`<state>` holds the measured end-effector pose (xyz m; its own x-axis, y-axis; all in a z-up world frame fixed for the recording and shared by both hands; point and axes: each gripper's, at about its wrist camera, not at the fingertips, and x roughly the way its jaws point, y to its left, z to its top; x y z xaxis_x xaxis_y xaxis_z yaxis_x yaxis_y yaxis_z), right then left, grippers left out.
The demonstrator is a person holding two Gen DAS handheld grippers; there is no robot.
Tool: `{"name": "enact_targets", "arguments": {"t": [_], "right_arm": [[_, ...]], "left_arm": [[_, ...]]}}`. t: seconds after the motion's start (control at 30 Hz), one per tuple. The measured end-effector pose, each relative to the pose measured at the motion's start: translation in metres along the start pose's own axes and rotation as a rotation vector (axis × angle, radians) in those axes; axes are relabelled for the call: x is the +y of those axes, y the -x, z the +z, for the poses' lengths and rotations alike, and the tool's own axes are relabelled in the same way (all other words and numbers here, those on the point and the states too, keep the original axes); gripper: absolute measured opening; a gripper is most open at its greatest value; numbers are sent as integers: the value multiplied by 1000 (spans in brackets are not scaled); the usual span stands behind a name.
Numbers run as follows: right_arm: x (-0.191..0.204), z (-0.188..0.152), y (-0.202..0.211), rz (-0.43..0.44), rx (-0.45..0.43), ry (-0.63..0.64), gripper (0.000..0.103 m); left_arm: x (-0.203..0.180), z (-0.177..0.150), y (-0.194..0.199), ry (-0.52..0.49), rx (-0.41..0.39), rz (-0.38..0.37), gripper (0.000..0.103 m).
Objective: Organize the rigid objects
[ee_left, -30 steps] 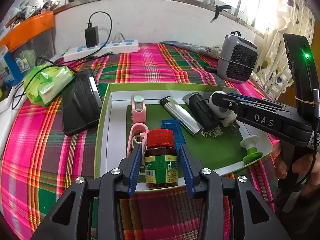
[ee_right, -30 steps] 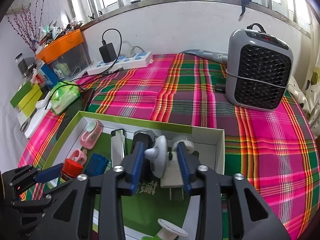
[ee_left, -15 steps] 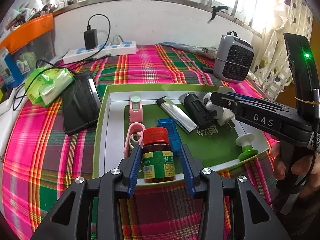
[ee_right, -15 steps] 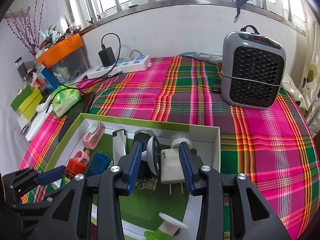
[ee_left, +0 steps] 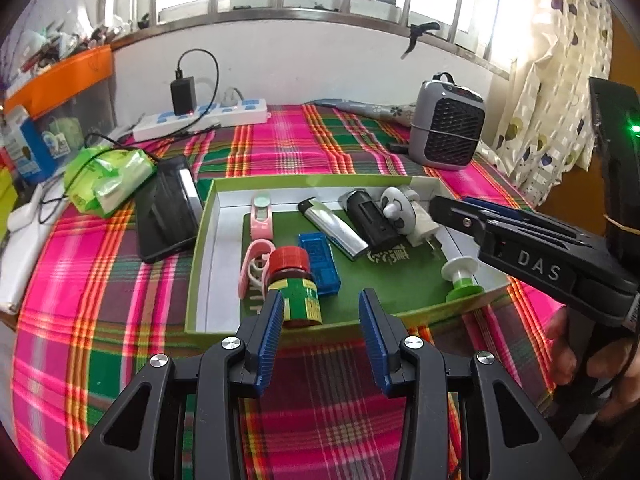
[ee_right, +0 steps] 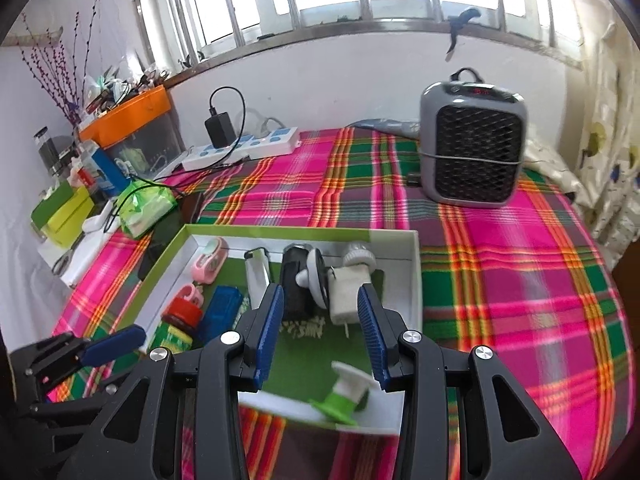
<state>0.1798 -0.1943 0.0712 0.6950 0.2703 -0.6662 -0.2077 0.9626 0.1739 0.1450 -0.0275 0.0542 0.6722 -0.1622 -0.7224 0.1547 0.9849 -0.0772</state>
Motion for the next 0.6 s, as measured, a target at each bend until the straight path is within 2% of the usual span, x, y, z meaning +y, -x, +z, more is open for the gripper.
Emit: {"name": "enact_targets", "arguments": {"t": [0.27,0.6], "right_arm": [[8,-23,27,-9,-3,-3,48],[19,-64,33,-62,86,16,48]], "left_arm": [[-8,-21,10,-1,26,14,38],[-12,-54,11,6,77,40,38]]}}
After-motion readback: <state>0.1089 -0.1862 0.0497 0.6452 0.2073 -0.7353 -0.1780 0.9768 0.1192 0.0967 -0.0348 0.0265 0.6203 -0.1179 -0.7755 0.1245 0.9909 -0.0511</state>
